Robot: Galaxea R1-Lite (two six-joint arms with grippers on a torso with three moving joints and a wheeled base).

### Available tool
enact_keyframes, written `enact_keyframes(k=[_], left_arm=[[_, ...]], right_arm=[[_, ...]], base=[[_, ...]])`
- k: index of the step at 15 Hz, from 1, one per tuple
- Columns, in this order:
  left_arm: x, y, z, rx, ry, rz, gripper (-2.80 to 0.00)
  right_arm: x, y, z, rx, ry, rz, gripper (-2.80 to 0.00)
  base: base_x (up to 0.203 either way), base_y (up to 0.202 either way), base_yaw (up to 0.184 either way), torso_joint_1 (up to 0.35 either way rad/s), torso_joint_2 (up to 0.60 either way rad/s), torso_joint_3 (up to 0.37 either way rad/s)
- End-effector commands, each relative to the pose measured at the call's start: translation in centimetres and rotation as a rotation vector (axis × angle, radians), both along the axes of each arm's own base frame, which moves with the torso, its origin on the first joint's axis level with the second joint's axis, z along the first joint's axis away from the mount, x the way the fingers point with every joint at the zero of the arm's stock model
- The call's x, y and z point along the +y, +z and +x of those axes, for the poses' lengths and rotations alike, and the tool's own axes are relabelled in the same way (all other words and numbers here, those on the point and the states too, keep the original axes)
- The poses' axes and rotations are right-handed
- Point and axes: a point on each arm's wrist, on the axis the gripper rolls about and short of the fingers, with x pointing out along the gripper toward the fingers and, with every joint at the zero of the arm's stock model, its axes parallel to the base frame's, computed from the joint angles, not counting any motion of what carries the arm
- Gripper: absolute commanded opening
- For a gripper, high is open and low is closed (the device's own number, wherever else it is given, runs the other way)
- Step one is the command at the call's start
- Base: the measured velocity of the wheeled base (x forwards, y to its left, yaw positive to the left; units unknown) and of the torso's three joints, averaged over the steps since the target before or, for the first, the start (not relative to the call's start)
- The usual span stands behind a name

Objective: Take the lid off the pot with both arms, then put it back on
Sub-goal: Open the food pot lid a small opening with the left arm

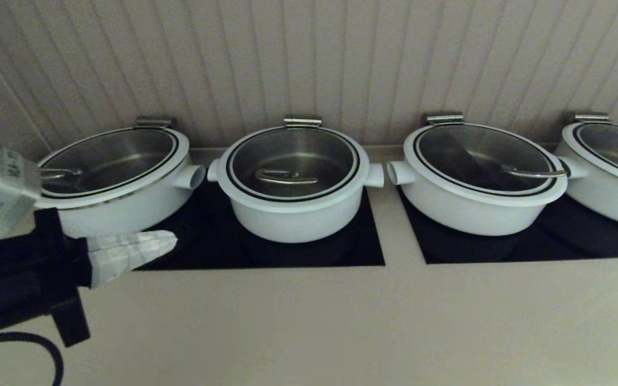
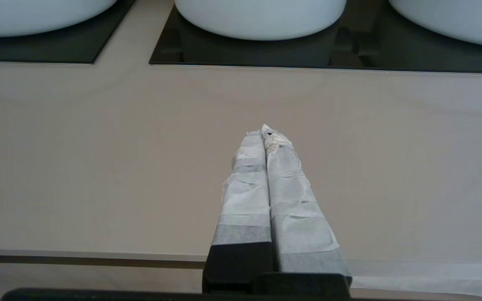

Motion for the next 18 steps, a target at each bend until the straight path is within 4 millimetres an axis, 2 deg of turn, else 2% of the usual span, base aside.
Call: enact_keyframes(k=[1,3,7,11,18], left_arm=[[-1.0,-0.8,2.3,0.069,-0.026,0.017,-2.80],[-1.7,-0.4,3.9,0.078,-0.036,0.018,-2.80],[-4.3,0.1,7.0,0.088,-0.036,0.043,-2.80],[-7.2,-0.7,8.0,0.093,-0.041,0.070,-2.80],[-10.4,-3.0,10.1,0.083,-0.030,0.091,-2.80]], right_arm=[[0.0,0.0,0.0,0.000,0.001,-0.001,-2.80],[0.0,0.0,0.0,0.000,0.001,-0.001,-2.80],[0.0,0.0,0.0,0.000,0.001,-0.001,-2.80],[0.0,0.0,0.0,0.000,0.001,-0.001,-2.80],[0.0,0.0,0.0,0.000,0.001,-0.001,-2.80]], base=[[0.000,0.000,0.000,0.000,0.00,0.000],[0.000,0.000,0.000,0.000,0.00,0.000],[0.000,0.000,0.000,0.000,0.00,0.000],[0.000,0.000,0.000,0.000,0.00,0.000],[0.000,0.000,0.000,0.000,0.00,0.000]])
